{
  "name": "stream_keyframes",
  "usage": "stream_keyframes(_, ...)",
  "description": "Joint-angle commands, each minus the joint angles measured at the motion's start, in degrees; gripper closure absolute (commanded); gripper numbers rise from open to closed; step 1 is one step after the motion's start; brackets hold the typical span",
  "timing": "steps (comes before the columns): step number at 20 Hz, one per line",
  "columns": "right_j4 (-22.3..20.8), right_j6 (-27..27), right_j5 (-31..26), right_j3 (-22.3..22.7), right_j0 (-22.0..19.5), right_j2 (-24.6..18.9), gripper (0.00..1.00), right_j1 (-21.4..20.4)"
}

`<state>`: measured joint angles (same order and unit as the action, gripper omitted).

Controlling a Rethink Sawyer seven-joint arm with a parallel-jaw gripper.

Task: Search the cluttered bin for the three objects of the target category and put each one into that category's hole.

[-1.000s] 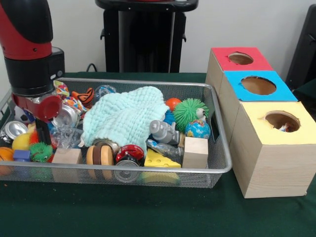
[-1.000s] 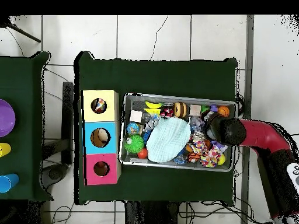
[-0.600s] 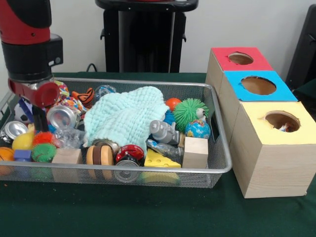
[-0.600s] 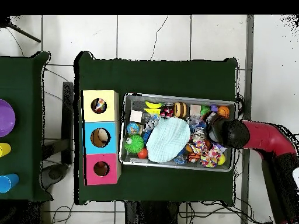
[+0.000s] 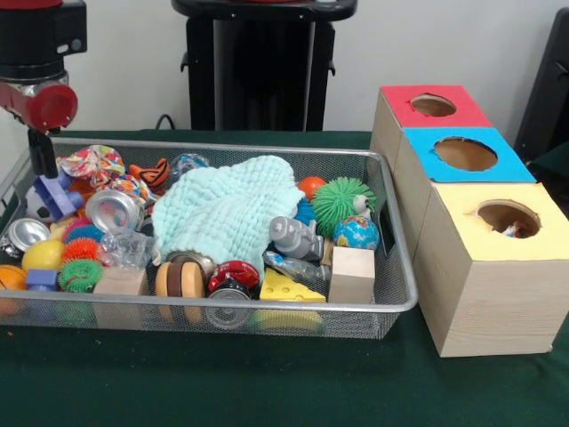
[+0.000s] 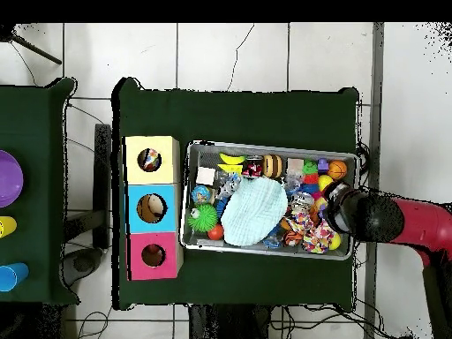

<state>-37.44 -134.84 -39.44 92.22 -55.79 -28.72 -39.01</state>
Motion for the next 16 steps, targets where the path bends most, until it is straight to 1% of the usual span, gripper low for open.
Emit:
stream_keyframes(1,-3.4,19.32,-4.03,-3.84,0.11,-3.39,1.0,7.06)
stream_keyframes(6,-4.55,20.44,-3.94,-7.86,0.98,-3.38,1.0,10.65)
stream_keyframes(13,-5.49,18.96,-2.07,-8.64,1.01,-2.82,1.0,12.46)
stream_keyframes(16,-5.49,19.47,-2.31,-9.41,0.57,-3.34,1.0,12.47)
